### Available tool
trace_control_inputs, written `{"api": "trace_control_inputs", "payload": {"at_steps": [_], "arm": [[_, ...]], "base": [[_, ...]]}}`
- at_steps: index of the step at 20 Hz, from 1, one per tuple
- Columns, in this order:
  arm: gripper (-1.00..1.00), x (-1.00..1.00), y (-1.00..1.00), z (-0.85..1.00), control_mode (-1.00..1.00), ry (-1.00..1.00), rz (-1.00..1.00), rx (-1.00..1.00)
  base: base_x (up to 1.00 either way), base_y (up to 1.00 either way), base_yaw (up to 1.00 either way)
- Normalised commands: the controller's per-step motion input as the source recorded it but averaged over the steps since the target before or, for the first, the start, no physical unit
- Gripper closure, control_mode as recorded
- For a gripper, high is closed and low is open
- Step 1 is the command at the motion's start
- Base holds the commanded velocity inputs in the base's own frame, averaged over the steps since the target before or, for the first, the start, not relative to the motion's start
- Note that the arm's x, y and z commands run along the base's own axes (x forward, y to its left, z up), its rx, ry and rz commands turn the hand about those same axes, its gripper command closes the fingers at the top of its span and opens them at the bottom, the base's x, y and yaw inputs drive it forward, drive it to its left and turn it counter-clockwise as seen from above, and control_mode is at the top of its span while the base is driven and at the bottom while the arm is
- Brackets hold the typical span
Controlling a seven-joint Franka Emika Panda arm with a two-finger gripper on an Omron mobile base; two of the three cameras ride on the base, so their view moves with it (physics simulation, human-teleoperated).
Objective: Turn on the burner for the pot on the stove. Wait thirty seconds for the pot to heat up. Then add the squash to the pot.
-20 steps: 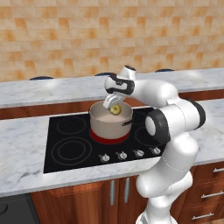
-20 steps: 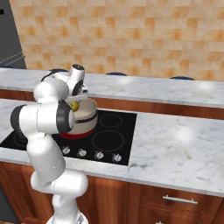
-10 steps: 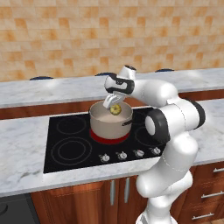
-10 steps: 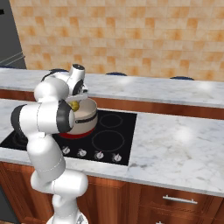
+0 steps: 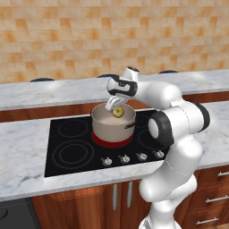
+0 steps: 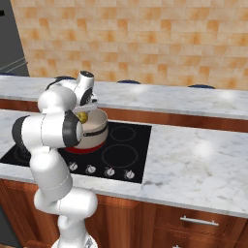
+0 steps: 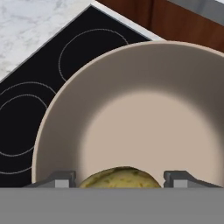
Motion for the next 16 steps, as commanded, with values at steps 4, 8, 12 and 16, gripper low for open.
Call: {"api": "trace_control_inputs", "payload": {"at_steps": [4,8,12,16], "arm": [[1.0,0.0,0.0,0.0,-1.0,0.0,0.0,0.0],[1.0,0.0,0.0,0.0,-1.0,0.0,0.0,0.0],[1.0,0.0,0.0,0.0,-1.0,0.0,0.0,0.0],[1.0,0.0,0.0,0.0,-1.0,0.0,0.0,0.0]], "base": [[0.0,0.0,0.0],[0.0,0.0,0.0],[0.0,0.0,0.0],[0.0,0.0,0.0]]}}
